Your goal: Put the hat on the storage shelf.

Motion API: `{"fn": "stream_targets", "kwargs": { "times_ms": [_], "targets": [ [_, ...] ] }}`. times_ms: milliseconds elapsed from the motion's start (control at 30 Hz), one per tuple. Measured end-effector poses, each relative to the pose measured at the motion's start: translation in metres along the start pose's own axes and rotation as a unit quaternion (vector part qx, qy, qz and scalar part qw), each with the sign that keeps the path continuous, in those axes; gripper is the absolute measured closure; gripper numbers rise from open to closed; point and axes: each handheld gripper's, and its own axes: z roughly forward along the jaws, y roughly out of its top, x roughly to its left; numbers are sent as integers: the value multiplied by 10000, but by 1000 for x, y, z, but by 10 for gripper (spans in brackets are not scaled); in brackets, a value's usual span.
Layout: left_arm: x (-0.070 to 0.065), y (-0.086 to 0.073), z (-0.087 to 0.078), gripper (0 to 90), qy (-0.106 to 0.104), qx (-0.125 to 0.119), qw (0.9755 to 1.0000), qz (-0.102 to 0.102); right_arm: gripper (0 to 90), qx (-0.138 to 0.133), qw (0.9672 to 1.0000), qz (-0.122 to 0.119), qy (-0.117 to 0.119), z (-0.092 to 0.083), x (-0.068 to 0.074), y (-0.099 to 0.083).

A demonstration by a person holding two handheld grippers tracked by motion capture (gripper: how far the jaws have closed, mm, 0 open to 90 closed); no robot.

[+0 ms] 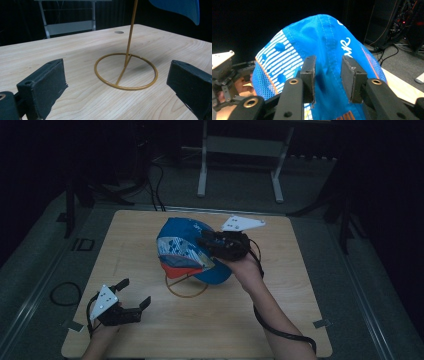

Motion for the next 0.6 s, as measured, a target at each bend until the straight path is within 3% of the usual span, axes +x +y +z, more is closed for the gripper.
{"fn": "stream_targets", "kwargs": {
  "times_ms": [167,400,600],
  "targets": [
    [-1,-1,1,24,-12,19,10000,-2,584,-105,9999,65,72,-13,1,-7],
    [-2,-1,3,24,-50,17,10000,7,590,75,9999,44,104,-14,2,-18],
    [-1,-2,2,24,-30,27,10000,-19,493,32,9998,153,77,-19,1,-28]
  ]
}}
